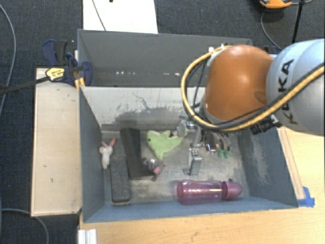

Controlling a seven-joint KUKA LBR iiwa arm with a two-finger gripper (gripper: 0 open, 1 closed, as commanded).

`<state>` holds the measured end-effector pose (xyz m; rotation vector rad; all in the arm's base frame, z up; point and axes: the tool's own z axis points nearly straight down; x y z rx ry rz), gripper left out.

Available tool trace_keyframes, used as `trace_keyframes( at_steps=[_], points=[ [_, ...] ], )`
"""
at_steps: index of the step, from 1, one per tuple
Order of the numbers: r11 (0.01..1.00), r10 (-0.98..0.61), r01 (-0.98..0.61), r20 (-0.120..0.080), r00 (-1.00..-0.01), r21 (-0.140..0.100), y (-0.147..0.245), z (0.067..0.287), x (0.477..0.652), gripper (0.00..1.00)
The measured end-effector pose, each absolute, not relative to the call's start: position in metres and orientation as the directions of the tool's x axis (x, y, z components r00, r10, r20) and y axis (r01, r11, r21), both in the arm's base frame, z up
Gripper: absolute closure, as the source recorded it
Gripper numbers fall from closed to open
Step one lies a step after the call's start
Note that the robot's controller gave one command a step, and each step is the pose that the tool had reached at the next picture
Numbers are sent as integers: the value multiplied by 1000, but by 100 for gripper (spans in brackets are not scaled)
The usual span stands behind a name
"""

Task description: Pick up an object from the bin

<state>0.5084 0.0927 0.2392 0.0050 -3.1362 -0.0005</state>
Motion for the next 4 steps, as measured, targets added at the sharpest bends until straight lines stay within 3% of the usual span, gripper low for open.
trace_keyframes(
  at_steps=[1,2,3,4],
  points=[
    [1000,0,0,-3,-1000,1,92,243,510,0],
    [995,-105,-105,-6,-994,1,96,209,527,0],
    [972,-233,-233,-12,-972,0,108,165,593,0],
    [947,-321,-321,-7,-947,0,96,159,594,0]
  ],
)
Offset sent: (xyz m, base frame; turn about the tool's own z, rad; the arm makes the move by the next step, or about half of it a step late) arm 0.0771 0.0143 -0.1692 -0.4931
